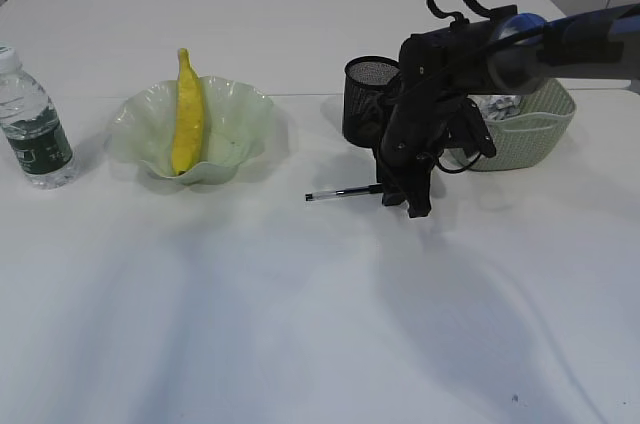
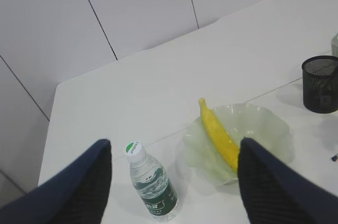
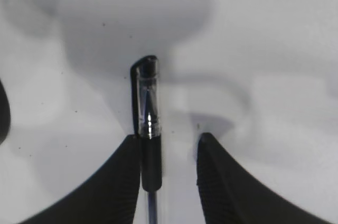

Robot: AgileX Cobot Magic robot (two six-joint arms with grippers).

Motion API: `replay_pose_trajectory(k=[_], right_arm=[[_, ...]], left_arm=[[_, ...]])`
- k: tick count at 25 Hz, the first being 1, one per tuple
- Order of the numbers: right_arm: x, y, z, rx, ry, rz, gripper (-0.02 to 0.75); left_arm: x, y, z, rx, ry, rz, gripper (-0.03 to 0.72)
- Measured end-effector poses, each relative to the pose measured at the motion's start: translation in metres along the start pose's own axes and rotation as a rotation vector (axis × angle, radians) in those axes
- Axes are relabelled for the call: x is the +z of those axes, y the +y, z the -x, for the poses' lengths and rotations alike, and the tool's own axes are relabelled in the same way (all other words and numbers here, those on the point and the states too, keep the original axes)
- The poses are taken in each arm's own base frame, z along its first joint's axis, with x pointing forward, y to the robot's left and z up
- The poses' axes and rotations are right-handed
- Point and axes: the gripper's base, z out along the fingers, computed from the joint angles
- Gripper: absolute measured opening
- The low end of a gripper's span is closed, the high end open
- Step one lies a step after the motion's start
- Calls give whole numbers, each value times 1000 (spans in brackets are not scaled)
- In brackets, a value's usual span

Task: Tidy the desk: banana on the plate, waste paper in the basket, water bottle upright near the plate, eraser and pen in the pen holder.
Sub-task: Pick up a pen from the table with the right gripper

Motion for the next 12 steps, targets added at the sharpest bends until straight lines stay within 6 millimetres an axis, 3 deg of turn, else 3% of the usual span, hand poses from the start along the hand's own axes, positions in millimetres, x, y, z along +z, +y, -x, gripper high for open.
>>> replay_pose_trajectory(k=[12], right_arm=[[0,-1,-1,-16,14,-12,284]], left_arm=[[0,0,0,0,0,0,528]])
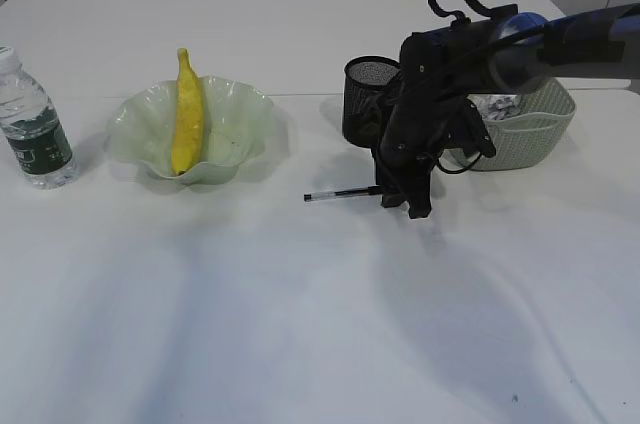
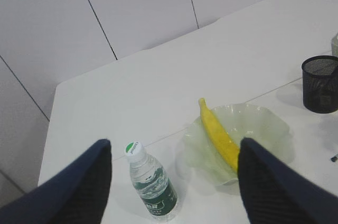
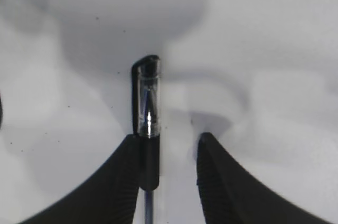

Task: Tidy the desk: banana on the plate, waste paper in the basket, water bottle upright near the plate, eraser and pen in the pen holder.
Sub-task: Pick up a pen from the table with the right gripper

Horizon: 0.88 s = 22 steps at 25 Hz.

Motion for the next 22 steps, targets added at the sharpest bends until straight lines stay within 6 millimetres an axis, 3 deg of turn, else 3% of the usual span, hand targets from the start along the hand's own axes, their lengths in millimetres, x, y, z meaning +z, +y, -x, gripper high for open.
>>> replay_pose_trajectory(k=[22], right_arm=[[0,7,-2,-49,17,88,284]], left_arm=[[0,0,0,-2,1,-1,528]])
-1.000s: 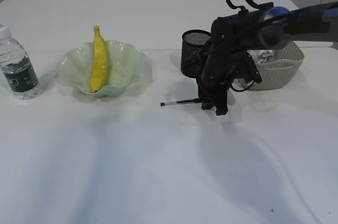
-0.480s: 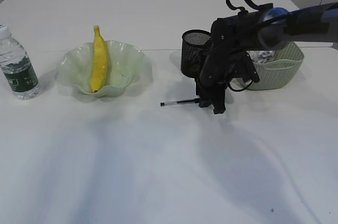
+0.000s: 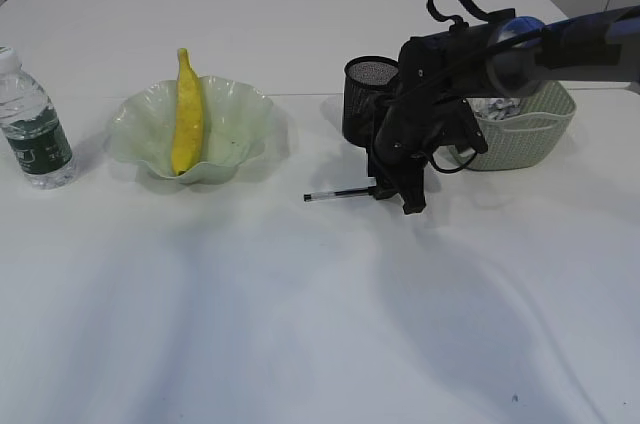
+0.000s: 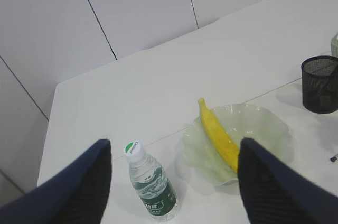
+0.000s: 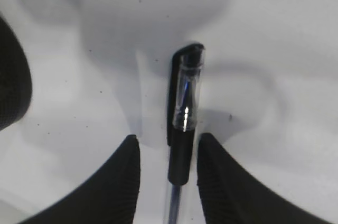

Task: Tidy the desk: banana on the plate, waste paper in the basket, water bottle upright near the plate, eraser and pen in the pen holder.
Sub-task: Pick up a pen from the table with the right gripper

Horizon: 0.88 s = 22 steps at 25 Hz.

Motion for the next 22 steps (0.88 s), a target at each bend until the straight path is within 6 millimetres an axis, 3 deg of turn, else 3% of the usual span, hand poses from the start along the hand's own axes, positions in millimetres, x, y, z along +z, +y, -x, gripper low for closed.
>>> replay_pose_trajectory(k=[22], right_arm=[[-1,-7,1,54,24,-97,284]], left_arm=[[0,-1,0,-33,3,-13,528]])
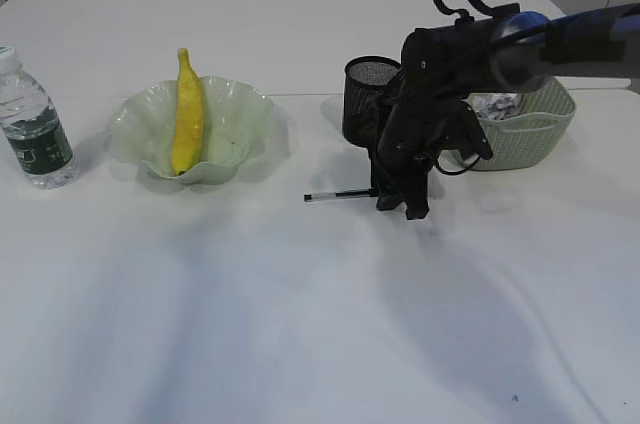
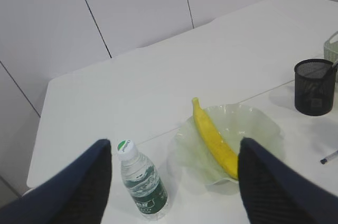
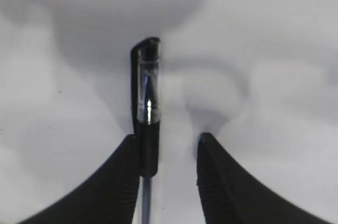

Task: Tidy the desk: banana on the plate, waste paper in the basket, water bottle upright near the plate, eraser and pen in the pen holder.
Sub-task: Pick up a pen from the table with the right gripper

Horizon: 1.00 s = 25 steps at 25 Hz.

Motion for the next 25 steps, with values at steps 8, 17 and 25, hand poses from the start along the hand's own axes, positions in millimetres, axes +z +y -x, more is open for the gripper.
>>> replay_pose_trajectory(k=[8,17,25], right_arm=[[-12,2,7,-39,-79,-120,284],[-15,4,15,-37,-95,-134,284],[-6,1,13,-59,-65,-160,284]], left_arm=[[0,0,0,-8,0,-3,528],[0,0,0,-8,2,-3,528],[0,0,0,-9,2,-4,528]])
